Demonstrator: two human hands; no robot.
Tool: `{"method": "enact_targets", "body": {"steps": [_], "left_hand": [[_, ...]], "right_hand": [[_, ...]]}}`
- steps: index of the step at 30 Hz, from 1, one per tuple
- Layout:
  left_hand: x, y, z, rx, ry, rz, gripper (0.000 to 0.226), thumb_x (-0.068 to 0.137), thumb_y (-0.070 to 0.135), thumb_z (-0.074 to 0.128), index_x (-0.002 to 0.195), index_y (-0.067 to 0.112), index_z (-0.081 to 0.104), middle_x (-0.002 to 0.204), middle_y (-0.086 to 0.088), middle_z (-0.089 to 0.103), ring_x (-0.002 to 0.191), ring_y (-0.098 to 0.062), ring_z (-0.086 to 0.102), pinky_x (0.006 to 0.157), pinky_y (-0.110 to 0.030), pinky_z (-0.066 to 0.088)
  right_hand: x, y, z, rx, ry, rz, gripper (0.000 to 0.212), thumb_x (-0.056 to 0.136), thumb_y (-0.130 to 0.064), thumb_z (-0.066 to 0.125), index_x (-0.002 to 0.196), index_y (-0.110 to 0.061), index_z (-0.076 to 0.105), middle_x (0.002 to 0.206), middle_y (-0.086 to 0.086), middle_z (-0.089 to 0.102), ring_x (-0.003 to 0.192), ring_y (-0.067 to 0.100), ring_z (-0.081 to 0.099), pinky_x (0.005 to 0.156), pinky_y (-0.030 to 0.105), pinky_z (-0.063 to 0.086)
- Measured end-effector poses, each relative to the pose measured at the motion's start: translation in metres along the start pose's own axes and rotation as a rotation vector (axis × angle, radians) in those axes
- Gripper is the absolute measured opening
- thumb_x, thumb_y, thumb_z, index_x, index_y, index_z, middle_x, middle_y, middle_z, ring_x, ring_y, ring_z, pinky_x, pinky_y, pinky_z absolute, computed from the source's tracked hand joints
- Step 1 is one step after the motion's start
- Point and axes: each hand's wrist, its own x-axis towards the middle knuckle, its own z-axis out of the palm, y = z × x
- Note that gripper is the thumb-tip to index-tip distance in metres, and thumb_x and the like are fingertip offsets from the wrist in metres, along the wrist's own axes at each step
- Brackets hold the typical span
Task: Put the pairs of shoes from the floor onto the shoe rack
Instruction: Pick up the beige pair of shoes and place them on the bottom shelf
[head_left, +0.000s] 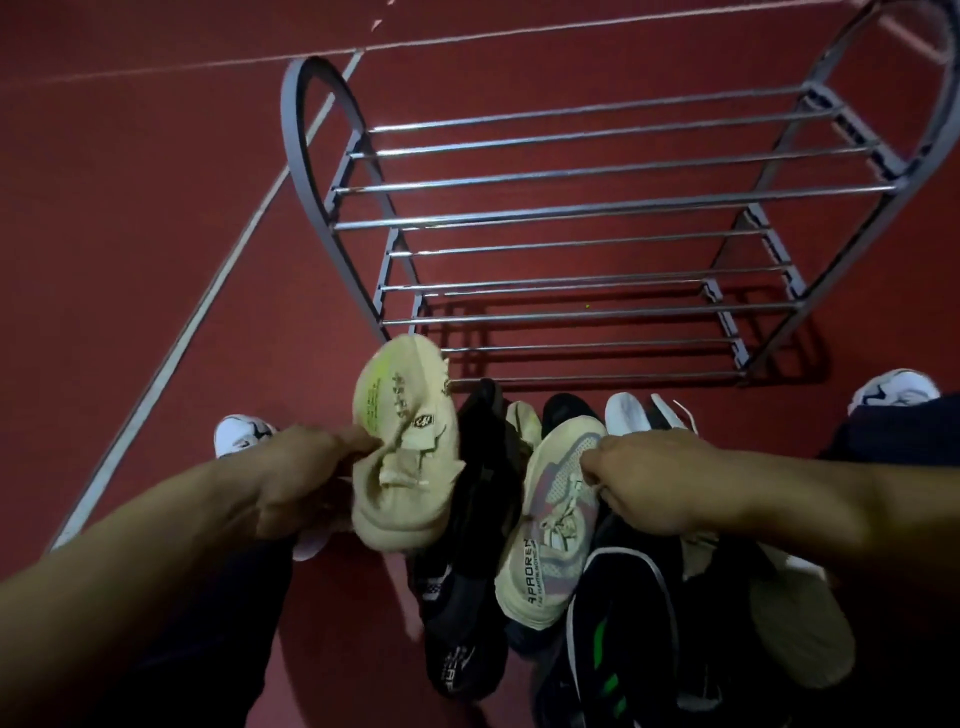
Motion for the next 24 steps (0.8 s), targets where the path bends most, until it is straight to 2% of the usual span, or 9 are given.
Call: {"method": "enact_targets", "body": {"steps": [2,5,7,10,13,16,20,22,24], "left_hand": [[0.008,-0.008,-0.005,0.016,-0.07,-0.031,0.027,0.093,0.02,0.055,0.072,0.004,0.061,0.066,-0.015,0.057,0.055,-0.027,0.056,0.047,-0.028,0.05],[0.019,-0.017,-0.011,-0.028,-0.168,-0.087,0.019,0.092,0.022,0.054,0.089,0.006,0.064,0.088,-0.016,0.057,0.073,-0.028,0.057,0.068,-0.035,0.049],[0.027,-0.021,-0.014,-0.055,-0.146,-0.101,0.022,0.091,0.025,0.054,0.099,0.007,0.064,0.094,-0.015,0.058,0.078,-0.028,0.056,0.069,-0.034,0.047],[0.038,-0.026,-0.014,-0.067,-0.113,-0.117,0.043,0.089,0.025,0.058,0.121,-0.004,0.061,0.114,-0.021,0.06,0.099,-0.034,0.056,0.082,-0.043,0.047],[0.045,-0.027,-0.012,-0.055,-0.08,-0.1,0.038,0.09,0.019,0.061,0.117,-0.007,0.063,0.123,-0.028,0.062,0.105,-0.041,0.06,0.098,-0.054,0.045],[0.052,-0.024,-0.011,-0.076,-0.06,-0.075,0.026,0.091,0.015,0.06,0.102,-0.007,0.067,0.105,-0.028,0.066,0.088,-0.036,0.062,0.083,-0.047,0.053],[0.057,-0.021,-0.01,-0.068,-0.054,-0.064,0.022,0.093,0.017,0.058,0.09,-0.003,0.066,0.084,-0.021,0.065,0.066,-0.03,0.061,0.049,-0.028,0.053],[0.056,-0.019,-0.009,-0.059,-0.063,-0.053,0.023,0.094,0.015,0.056,0.079,0.0,0.063,0.063,-0.013,0.061,0.045,-0.021,0.056,0.035,-0.021,0.043],[0.055,-0.018,-0.007,-0.072,-0.059,-0.048,0.026,0.094,0.014,0.055,0.072,0.002,0.06,0.051,-0.008,0.057,0.032,-0.015,0.051,0.033,-0.019,0.039]], "right_hand": [[0.022,0.002,0.004,-0.052,0.025,0.012,0.029,0.094,-0.025,0.047,0.122,-0.019,0.052,0.126,0.003,0.055,0.112,0.027,0.057,0.083,0.039,0.046],[0.07,-0.002,0.0,-0.061,0.099,0.054,0.03,0.091,-0.016,0.053,0.121,-0.014,0.054,0.123,0.008,0.055,0.114,0.031,0.054,0.086,0.041,0.049],[0.112,-0.012,-0.005,0.041,0.201,0.08,0.028,0.086,-0.004,0.053,0.113,-0.008,0.059,0.116,0.013,0.059,0.11,0.035,0.058,0.087,0.039,0.048],[0.164,-0.034,0.01,0.442,0.372,0.155,0.03,0.087,-0.001,0.049,0.114,-0.006,0.062,0.116,0.017,0.061,0.11,0.036,0.058,0.087,0.033,0.043],[0.194,-0.04,0.053,0.881,0.447,0.415,0.022,0.094,-0.012,0.047,0.102,-0.006,0.067,0.109,0.017,0.068,0.105,0.035,0.063,0.082,0.032,0.046],[0.207,-0.018,0.065,1.244,0.288,0.671,0.036,0.096,-0.037,0.053,0.102,-0.003,0.064,0.109,0.019,0.068,0.1,0.036,0.065,0.087,0.038,0.051],[0.223,0.0,0.063,1.191,0.043,0.614,0.049,0.084,-0.041,0.072,0.11,-0.002,0.059,0.102,0.018,0.069,0.095,0.034,0.067,0.08,0.042,0.053],[0.225,-0.001,0.063,1.157,0.006,0.554,0.04,0.085,-0.041,0.071,0.103,-0.007,0.058,0.095,0.015,0.065,0.084,0.03,0.064,0.075,0.039,0.052],[0.225,0.0,0.064,1.192,-0.051,0.497,0.027,0.09,-0.035,0.067,0.092,-0.012,0.053,0.094,0.014,0.062,0.082,0.027,0.06,0.076,0.036,0.054]]}}
